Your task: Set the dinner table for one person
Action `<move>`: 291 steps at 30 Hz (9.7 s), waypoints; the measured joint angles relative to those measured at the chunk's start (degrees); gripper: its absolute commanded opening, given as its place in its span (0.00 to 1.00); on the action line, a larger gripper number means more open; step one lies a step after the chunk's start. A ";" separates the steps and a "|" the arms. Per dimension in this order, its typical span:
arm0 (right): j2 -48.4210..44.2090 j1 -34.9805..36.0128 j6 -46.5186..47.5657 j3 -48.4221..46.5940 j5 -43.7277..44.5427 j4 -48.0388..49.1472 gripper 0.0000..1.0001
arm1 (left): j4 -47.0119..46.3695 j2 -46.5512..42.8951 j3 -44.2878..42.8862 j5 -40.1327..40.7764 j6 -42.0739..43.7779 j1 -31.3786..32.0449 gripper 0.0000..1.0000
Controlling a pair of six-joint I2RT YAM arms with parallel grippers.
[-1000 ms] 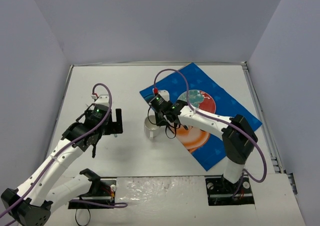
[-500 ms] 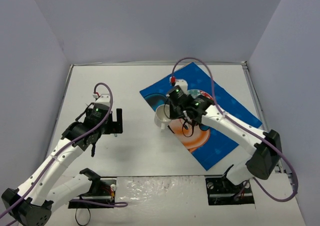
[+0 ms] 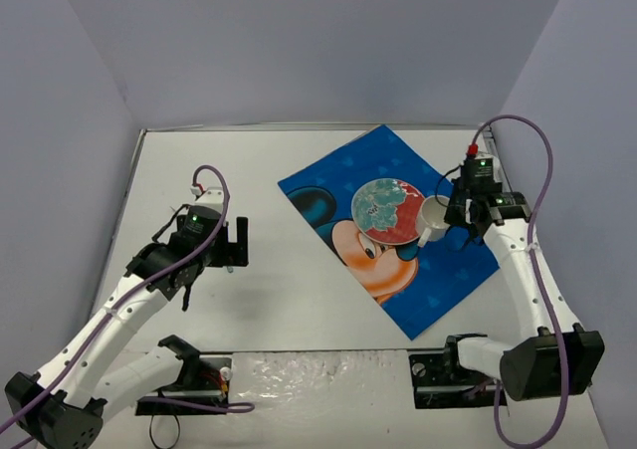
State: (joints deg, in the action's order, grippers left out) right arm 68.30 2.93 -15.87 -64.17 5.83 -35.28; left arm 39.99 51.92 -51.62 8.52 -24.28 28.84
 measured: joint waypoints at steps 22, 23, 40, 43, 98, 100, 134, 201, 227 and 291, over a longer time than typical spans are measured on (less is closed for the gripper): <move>16.92 -26.15 20.11 -4.82 -13.75 4.68 0.00 | 0.48 -0.50 0.00 -1.49 0.29 1.83 0.95; 17.20 -26.16 20.52 -5.56 -14.04 4.97 0.00 | 0.48 -0.50 0.00 -1.48 0.29 1.84 0.95; 19.91 -26.16 23.45 -7.56 -14.20 6.40 0.00 | 0.37 -0.63 0.15 -1.43 0.29 1.86 0.95; 19.91 -26.16 23.47 -6.83 -14.19 7.94 0.00 | 0.20 -0.71 0.60 -1.41 0.31 1.86 0.95; 6.44 -27.89 16.69 -9.73 -13.55 10.88 0.95 | -0.24 1.58 2.05 -0.70 -1.23 1.77 0.95; 3.90 -26.61 15.12 -11.67 -14.17 10.47 0.97 | -0.03 3.74 2.03 -0.42 -2.72 1.38 0.95; -14.87 -3.60 10.14 -5.28 -27.35 10.94 1.00 | -16.74 43.98 -4.92 -1.19 -13.13 -15.06 0.27; -23.85 6.65 6.03 -23.60 -30.84 10.44 1.00 | 0.98 92.32 -81.44 -3.42 7.69 40.33 0.00; -23.85 8.05 6.94 -21.74 -30.87 10.16 1.00 | 2.90 94.51 -84.02 -3.70 1.06 40.30 0.42; -22.91 9.97 11.11 -17.81 -29.14 10.20 1.00 | -14.98 44.25 -13.47 -5.41 3.06 -36.92 0.40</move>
State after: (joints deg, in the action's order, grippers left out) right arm 45.39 12.91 -4.76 -81.98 -23.31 -25.08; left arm 25.01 96.18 -65.08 3.12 -21.22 -8.08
